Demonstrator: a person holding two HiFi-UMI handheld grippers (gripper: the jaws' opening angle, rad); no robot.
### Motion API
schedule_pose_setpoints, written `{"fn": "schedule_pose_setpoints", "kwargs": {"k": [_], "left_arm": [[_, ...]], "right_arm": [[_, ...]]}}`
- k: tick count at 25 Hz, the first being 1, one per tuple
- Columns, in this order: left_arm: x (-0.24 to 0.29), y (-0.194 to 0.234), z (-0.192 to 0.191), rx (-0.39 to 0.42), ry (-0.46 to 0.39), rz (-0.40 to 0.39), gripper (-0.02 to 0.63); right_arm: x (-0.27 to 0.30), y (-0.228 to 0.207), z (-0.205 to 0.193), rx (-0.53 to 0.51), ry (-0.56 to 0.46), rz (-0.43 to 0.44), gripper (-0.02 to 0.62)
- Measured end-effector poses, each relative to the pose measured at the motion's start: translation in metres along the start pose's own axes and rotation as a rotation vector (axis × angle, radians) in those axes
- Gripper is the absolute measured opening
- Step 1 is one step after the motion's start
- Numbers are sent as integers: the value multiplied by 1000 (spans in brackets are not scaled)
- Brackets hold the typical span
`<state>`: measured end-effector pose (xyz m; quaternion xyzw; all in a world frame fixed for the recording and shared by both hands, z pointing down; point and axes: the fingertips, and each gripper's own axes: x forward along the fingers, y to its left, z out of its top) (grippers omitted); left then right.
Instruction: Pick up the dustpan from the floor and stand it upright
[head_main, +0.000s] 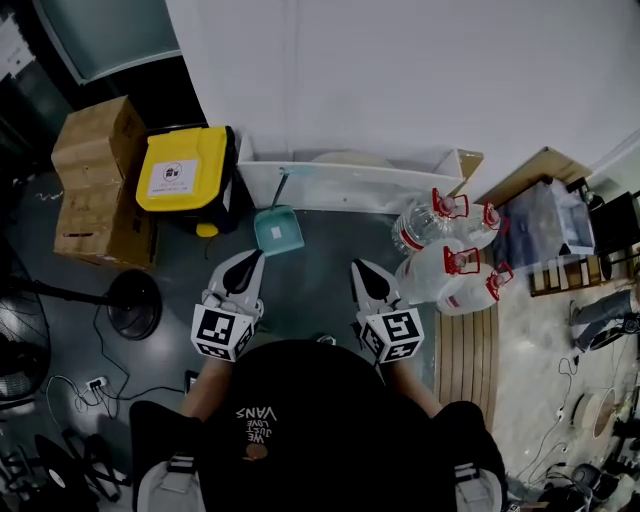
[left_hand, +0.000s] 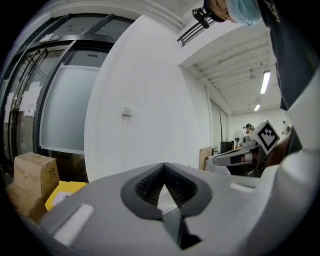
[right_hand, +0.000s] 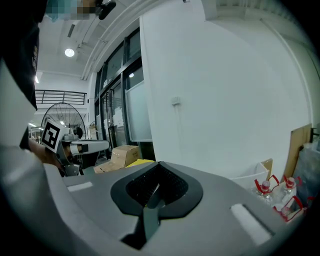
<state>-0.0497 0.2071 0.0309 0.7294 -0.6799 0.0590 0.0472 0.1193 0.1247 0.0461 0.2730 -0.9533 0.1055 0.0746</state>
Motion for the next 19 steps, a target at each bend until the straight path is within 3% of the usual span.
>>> {"fn": "schedule_pose_setpoints", "kwargs": {"k": [19], "left_arm": [[8,2,-3,-5,-9,-14,52]], "right_arm": [[8,0,-5,2,15,-14,2]]}}
